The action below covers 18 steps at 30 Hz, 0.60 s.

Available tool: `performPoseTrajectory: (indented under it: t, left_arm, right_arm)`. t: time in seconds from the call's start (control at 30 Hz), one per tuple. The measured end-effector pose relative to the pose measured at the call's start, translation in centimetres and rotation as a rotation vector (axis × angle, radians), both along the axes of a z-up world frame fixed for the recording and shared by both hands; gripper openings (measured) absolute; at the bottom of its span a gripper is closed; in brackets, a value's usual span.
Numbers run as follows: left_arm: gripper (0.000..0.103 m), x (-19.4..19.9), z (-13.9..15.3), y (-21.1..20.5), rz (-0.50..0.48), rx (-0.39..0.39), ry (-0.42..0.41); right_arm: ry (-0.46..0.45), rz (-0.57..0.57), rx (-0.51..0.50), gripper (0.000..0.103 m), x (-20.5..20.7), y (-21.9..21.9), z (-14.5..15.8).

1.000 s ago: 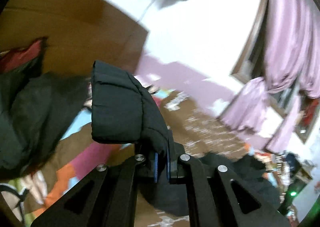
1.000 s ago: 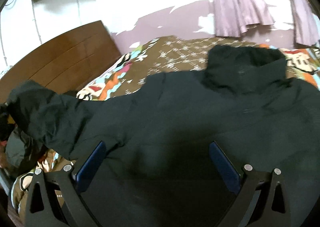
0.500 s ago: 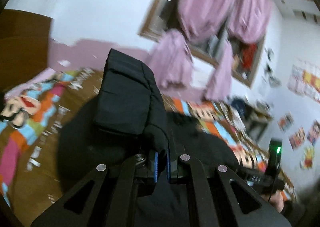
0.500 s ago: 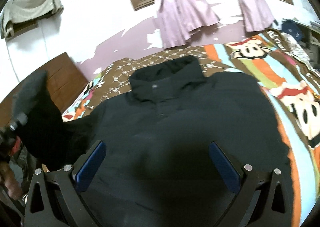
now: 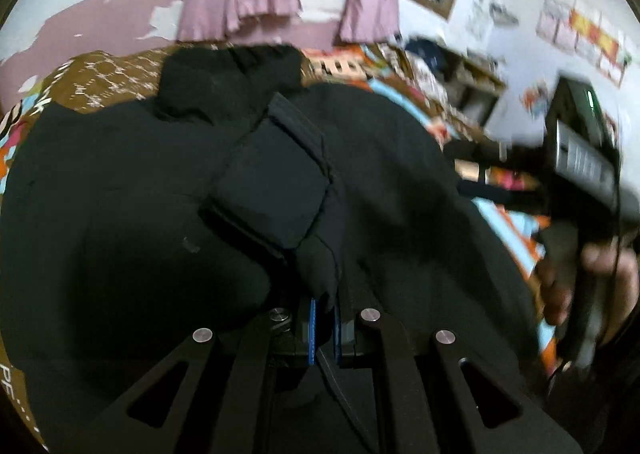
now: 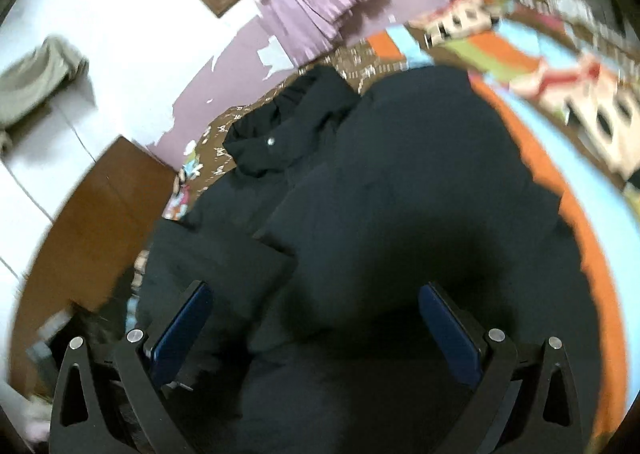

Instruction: Fold large clothes

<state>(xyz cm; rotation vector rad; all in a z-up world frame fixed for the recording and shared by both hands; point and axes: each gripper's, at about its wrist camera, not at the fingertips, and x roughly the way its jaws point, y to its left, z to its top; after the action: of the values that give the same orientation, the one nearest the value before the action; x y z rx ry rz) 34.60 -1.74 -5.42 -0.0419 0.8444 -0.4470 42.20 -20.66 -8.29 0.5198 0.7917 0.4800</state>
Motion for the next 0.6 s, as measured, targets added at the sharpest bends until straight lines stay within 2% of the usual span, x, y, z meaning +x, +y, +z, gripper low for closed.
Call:
performPoseTrajectory:
  t: [0.1, 0.23, 0.3, 0.37, 0.47, 0.57, 0.6]
  left_arm:
    - [0.006, -1.2, -1.6, -0.4, -0.025, 0.042, 0.011]
    - [0.013, -0.9, -2.5, -0.3, -0.037, 0.026, 0.037]
    - [0.028, -0.3, -2.4, -0.1, -0.048, 0.008, 0.057]
    - [0.036, -0.4, -2.5, 0.1, -0.061, -0.015, 0.062]
    - [0.038, -0.8, -2.4, 0.5, -0.077, -0.039, 0.070]
    - [0.039, -1.2, -1.9, 1.2, -0.078, -0.076, 0.069]
    - [0.042, -1.4, -1.6, 1.4, -0.076, -0.086, 0.063]
  right_arm:
    - [0.030, 0.026, 0.089, 0.103, 0.1, 0.1, -0.4]
    - [0.038, 0.076, 0.098, 0.103, 0.2, 1.5, -0.6]
    - [0.045, 0.107, 0.116, 0.103, 0.3, 2.2, -0.7]
    - [0.055, 0.127, 0.149, 0.103, 0.3, 2.7, -0.9]
    - [0.074, 0.136, 0.202, 0.103, 0.2, 2.6, -1.4]
    - [0.089, 0.115, 0.190, 0.103, 0.1, 2.4, -2.1]
    - [0.097, 0.115, 0.186, 0.103, 0.0, 2.5, -2.5]
